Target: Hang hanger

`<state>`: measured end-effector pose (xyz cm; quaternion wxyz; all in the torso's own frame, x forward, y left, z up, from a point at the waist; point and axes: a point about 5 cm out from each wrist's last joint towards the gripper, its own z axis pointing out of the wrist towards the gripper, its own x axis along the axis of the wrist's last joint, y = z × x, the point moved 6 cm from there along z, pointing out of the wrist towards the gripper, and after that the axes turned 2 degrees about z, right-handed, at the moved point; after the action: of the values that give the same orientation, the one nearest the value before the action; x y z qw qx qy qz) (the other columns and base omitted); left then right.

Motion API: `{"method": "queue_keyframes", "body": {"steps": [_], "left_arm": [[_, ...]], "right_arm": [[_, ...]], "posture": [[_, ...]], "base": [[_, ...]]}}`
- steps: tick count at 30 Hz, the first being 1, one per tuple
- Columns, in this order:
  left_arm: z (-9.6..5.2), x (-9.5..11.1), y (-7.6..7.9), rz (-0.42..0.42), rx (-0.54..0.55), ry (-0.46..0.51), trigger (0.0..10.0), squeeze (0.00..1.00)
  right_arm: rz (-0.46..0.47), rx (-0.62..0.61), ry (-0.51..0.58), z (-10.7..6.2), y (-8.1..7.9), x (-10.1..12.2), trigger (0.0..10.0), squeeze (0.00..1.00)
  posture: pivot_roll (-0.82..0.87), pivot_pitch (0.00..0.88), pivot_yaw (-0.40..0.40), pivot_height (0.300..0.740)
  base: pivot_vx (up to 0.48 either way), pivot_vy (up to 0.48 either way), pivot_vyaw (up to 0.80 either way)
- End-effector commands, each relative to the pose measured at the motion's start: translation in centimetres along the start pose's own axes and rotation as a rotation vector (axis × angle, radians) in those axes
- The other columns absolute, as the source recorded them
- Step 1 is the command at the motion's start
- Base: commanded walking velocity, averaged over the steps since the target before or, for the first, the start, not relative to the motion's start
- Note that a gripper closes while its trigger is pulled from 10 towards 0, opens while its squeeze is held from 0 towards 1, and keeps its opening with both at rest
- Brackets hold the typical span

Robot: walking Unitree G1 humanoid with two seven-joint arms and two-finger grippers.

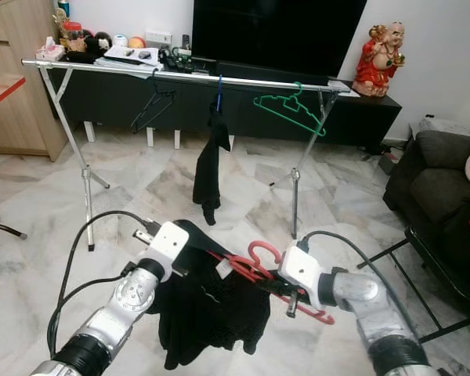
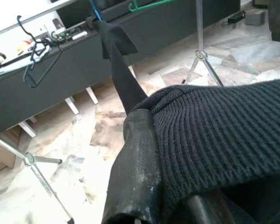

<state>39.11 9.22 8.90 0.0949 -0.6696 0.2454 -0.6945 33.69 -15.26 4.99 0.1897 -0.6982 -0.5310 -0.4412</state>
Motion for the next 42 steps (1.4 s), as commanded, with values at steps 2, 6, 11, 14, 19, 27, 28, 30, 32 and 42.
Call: {"method": "queue_keyframes", "body": {"steps": [2, 6, 11, 14, 19, 27, 28, 30, 32, 42], "left_arm": [[0.7, 2.0, -4.7, -0.005, 0.159, 0.071, 0.0, 0.00], [0.7, 1.4, -4.8, 0.001, 0.161, 0.043, 0.0, 0.00], [0.7, 1.1, -5.0, 0.000, 0.161, 0.027, 0.0, 0.00], [0.7, 1.1, -4.7, -0.021, 0.160, 0.024, 0.0, 0.00], [0.8, 1.4, -4.6, -0.029, 0.154, 0.032, 0.0, 0.00], [0.8, 1.4, -5.4, -0.035, 0.182, 0.033, 0.0, 0.00], [0.9, 1.4, -5.3, -0.035, 0.182, 0.032, 0.0, 0.00], [0.8, 1.3, -5.2, -0.035, 0.175, 0.030, 0.0, 0.00], [0.8, 1.1, -5.1, -0.030, 0.165, 0.023, 0.0, 0.00], [0.5, -1.7, -3.8, 0.042, 0.070, -0.084, 0.0, 0.00]], "right_arm": [[0.078, 0.103, -0.306, -2.0, -3.2, -7.5, 0.0, 0.00], [0.126, -0.057, -0.313, -1.5, -1.6, -7.9, 0.0, 0.00], [0.239, -0.282, -0.275, -1.6, 1.5, -7.3, 0.0, 0.00], [0.270, -0.264, -0.230, -1.1, 1.2, -6.8, 0.0, 0.00], [0.154, -0.111, -0.334, -1.1, -1.3, -8.3, 0.0, 0.00], [-0.048, 0.072, -0.603, -4.2, -2.8, -11.8, 0.0, 0.00], [-0.048, 0.088, -0.608, -4.3, -3.0, -11.9, 0.0, 0.00], [-0.047, 0.141, -0.579, -4.2, -3.6, -11.5, 0.0, 0.00], [0.006, 0.211, -0.453, -3.5, -4.4, -9.6, 0.0, 0.00], [-0.054, 0.282, -0.369, -4.9, -3.1, -6.8, 0.0, 0.00]], "posture": [[0.00, 0.000, -0.161, 0.740], [0.00, 0.000, -0.157, 0.740], [0.00, 0.000, -0.153, 0.740], [0.00, 0.000, -0.149, 0.740], [0.00, 0.000, -0.145, 0.740], [0.00, 0.000, -0.143, 0.740], [0.00, 0.000, -0.143, 0.740], [0.00, 0.000, -0.142, 0.740], [0.00, 0.000, -0.138, 0.740], [0.00, 0.000, -0.133, 0.740]], "base": [[0.000, 0.000, 0.00], [0.000, 0.000, 0.00], [0.000, 0.000, 0.00], [0.000, 0.000, 0.00], [0.000, 0.000, 0.00], [0.000, 0.000, 0.00], [0.000, 0.000, 0.00], [0.000, 0.000, 0.00], [0.000, 0.000, 0.00], [0.000, 0.000, 0.00]]}}
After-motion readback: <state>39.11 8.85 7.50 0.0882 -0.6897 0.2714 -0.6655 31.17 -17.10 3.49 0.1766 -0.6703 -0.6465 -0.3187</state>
